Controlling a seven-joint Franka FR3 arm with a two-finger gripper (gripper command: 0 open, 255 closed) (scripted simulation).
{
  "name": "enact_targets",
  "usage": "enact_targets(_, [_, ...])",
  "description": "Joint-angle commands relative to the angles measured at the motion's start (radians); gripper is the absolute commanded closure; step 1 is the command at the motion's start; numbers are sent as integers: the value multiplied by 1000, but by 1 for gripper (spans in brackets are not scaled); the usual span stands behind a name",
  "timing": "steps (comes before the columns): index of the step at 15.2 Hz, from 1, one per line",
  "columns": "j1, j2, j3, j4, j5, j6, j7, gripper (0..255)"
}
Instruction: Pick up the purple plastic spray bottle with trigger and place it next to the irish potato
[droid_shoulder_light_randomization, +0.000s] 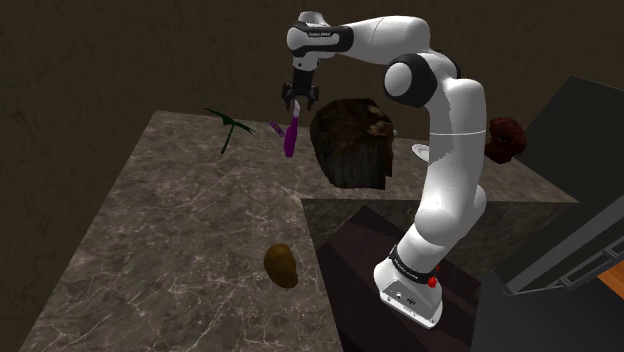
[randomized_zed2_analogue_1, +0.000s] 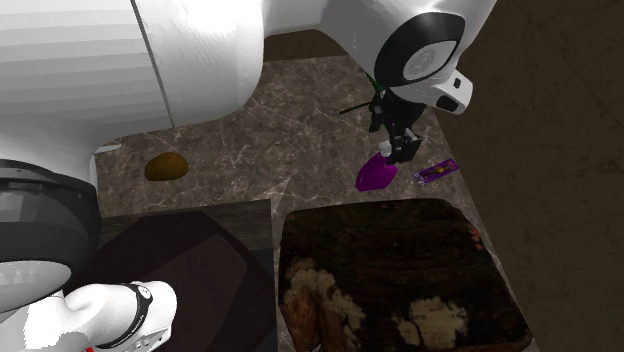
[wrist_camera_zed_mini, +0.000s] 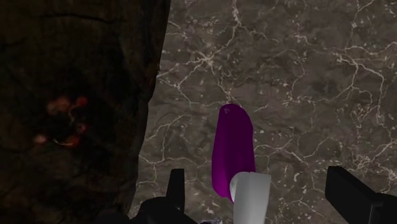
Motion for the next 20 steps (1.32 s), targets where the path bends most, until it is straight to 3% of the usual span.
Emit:
enact_targets(1, [-1, 0, 0, -6, 0, 7, -1, 0])
enact_targets(7, [-1, 0, 0, -6, 0, 7, -1, 0])
enact_targets(8, [-1, 0, 0, -6, 0, 7, -1, 255])
enact_targets(17, [-1, 0, 0, -6, 0, 7, -1, 255])
enact_targets(20, [-1, -2, -1, 30, 0, -31, -1, 255])
